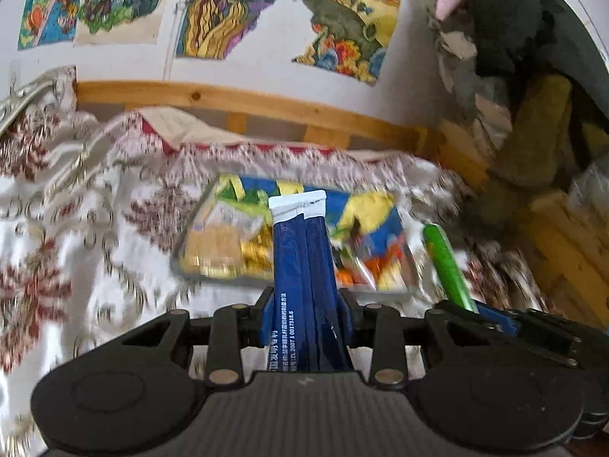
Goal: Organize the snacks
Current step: 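Carry and lower the blue packet into the tray with the left gripper while the right lowers the green stick, then open both grippers to release the snacks in the tray, then raise both open grippers away from the grey tray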
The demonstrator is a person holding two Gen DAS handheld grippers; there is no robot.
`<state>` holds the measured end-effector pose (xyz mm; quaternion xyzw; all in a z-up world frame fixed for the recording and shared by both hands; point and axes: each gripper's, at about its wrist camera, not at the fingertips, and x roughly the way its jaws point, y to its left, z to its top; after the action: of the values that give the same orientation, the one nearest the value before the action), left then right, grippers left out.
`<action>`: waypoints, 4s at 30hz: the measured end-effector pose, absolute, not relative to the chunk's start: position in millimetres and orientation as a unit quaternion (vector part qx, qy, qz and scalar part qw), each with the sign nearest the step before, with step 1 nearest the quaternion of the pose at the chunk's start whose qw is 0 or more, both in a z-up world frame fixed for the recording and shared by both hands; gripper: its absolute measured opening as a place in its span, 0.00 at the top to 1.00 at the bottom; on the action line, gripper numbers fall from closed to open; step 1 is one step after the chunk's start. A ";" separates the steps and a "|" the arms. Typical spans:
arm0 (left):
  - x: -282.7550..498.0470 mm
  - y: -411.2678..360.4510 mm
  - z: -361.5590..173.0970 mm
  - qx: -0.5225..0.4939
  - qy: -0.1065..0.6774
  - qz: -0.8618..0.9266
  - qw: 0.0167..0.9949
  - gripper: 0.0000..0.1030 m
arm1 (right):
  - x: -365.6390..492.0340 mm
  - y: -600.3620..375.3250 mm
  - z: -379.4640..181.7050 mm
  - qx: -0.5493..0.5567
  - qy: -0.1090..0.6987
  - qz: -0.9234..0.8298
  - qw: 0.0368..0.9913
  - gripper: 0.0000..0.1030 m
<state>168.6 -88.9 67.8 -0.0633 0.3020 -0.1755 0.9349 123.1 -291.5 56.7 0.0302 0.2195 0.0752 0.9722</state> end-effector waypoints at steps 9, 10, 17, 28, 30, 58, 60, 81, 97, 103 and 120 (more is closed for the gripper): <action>278.1 -123.1 65.1 -0.066 0.300 -0.181 0.934 0.64 | 229.7 -335.3 50.9 0.061 0.198 0.047 0.977 0.82; 289.0 -129.5 61.0 -0.065 0.302 -0.183 0.933 0.64 | 241.4 -341.2 46.8 0.068 0.198 0.043 0.977 0.82; 354.0 -160.6 21.2 -0.071 0.337 -0.191 0.919 0.64 | 291.2 -371.1 1.8 0.088 0.202 0.019 0.975 0.82; 384.6 -167.3 -28.0 -0.054 0.382 -0.135 0.913 0.64 | 316.0 -380.0 -41.3 0.135 0.222 0.015 0.966 0.82; 383.6 -169.3 -31.9 -0.049 0.383 -0.132 0.913 0.64 | 317.0 -375.7 -42.6 0.124 0.220 0.013 0.967 0.81; 363.7 -168.0 -19.5 -0.043 0.336 -0.080 0.938 0.22 | 317.3 -368.3 -35.6 0.095 0.183 0.017 0.978 0.46; 358.9 -165.2 -10.9 -0.046 0.323 -0.073 0.942 0.16 | 313.6 -366.5 -28.7 0.092 0.177 0.016 0.980 0.42; 272.0 -107.7 73.6 -0.083 0.226 -0.023 0.970 0.00 | 235.0 -349.6 74.4 0.098 0.109 0.022 0.989 0.01; 190.0 -67.0 83.6 -0.094 0.197 -0.027 0.976 0.00 | 155.0 -314.3 86.5 0.101 0.125 0.022 0.987 0.01; 168.1 -52.2 82.3 -0.108 0.198 -0.024 0.974 0.00 | 134.7 -303.5 87.6 0.092 0.129 0.024 0.987 0.01; 114.3 -36.4 68.8 -0.103 0.201 -0.003 0.974 0.00 | 89.9 -286.1 79.8 0.077 0.144 0.015 0.987 0.01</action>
<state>114.3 -36.4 68.8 -0.1032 0.2014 -0.0031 0.9741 89.9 -286.1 79.8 0.0768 0.1436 0.0151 0.9865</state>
